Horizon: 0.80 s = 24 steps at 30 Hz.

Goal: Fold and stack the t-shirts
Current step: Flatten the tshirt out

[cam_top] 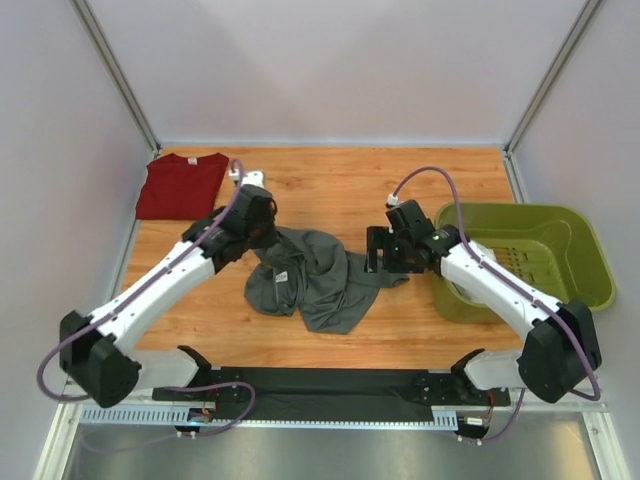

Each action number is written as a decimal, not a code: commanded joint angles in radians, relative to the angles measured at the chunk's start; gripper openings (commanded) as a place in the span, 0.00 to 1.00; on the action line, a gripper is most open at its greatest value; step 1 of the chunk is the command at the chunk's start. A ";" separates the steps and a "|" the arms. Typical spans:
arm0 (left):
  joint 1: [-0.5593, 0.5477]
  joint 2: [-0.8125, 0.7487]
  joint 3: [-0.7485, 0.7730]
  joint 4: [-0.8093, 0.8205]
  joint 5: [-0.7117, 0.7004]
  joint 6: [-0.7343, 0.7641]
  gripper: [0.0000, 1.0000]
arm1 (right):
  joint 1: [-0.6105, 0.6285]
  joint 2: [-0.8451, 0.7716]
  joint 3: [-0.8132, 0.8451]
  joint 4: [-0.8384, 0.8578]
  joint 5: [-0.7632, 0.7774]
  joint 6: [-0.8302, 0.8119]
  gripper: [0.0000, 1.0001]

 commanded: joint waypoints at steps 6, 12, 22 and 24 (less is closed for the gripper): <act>0.096 -0.157 0.169 -0.156 -0.215 -0.018 0.00 | 0.037 0.104 0.133 0.101 0.153 -0.069 0.86; 0.200 -0.204 0.140 -0.176 -0.252 -0.044 0.00 | 0.032 0.189 0.156 -0.070 0.225 0.036 0.79; 0.375 -0.271 0.084 -0.241 -0.276 -0.027 0.00 | 0.024 0.215 0.110 -0.102 0.255 0.136 0.79; 0.394 -0.282 0.080 -0.253 -0.284 -0.022 0.00 | 0.024 0.222 0.096 -0.091 0.232 0.134 0.79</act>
